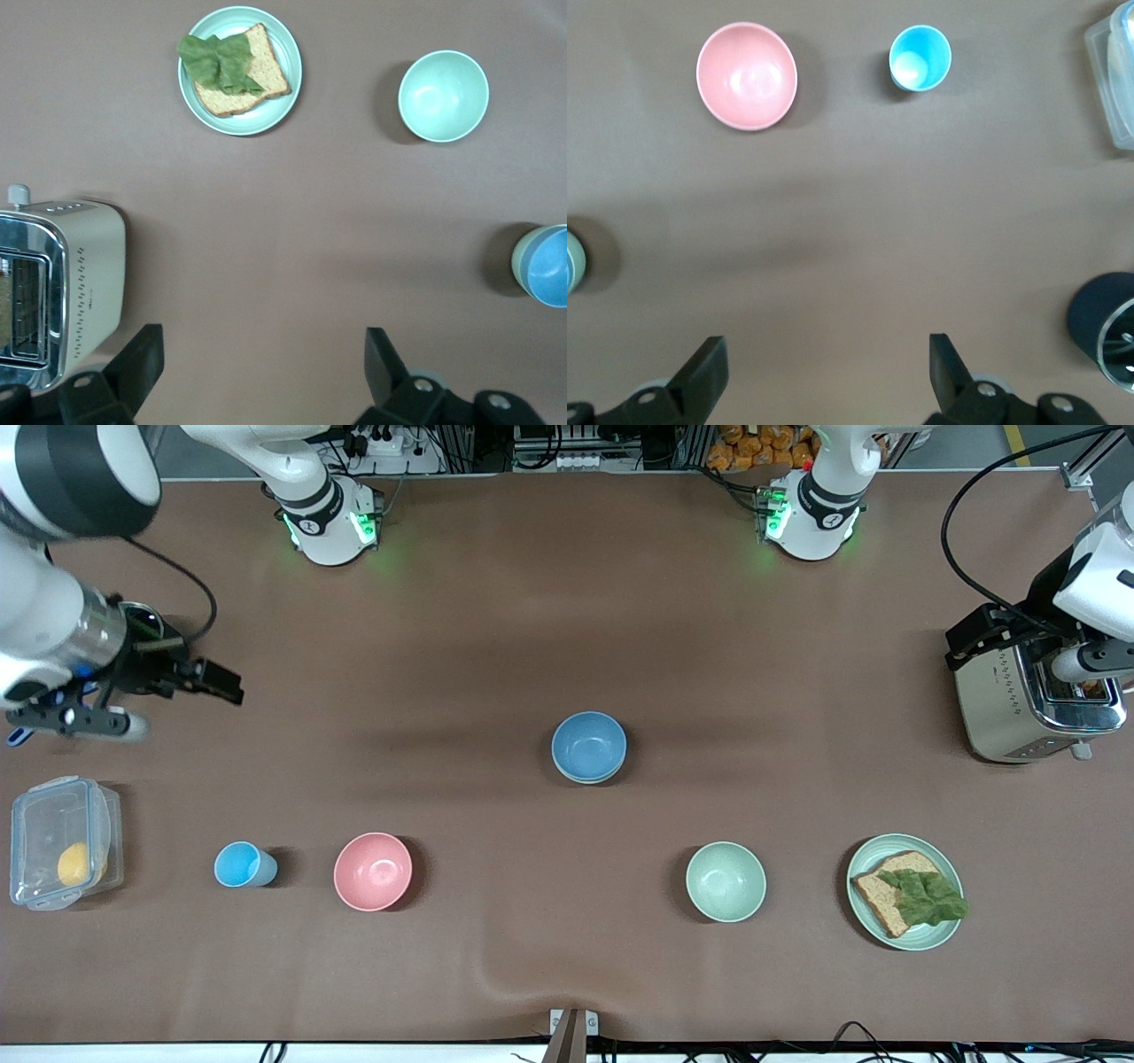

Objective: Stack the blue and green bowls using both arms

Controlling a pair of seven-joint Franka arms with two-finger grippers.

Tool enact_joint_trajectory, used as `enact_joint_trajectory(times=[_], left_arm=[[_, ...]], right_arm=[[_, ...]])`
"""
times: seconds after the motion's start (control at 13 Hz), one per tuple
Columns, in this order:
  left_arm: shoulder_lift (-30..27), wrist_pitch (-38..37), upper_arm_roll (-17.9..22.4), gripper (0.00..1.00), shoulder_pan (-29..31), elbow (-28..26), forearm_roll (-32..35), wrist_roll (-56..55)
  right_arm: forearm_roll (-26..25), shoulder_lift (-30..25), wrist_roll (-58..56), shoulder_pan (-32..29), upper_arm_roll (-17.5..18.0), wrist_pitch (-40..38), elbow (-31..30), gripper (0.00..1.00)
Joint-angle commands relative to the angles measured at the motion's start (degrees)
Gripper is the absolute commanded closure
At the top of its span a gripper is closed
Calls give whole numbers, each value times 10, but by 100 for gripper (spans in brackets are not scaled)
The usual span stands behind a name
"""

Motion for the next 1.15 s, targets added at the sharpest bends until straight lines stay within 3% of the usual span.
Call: enact_joint_trajectory(times=[0.0,0.46,1.08], left_arm=[[0,-20,3,0,-5,9,-11,12],[-1,-39,-4,0,-22,9,12,13],[0,-39,2,0,-18,14,8,16]], right_arm=[[-14,-46,-52,-26,13,-25,-22,0],[-12,-48,-60,-58,26,-30,-17,0],[-18,-43,-69,-51,19,-29,5,0]])
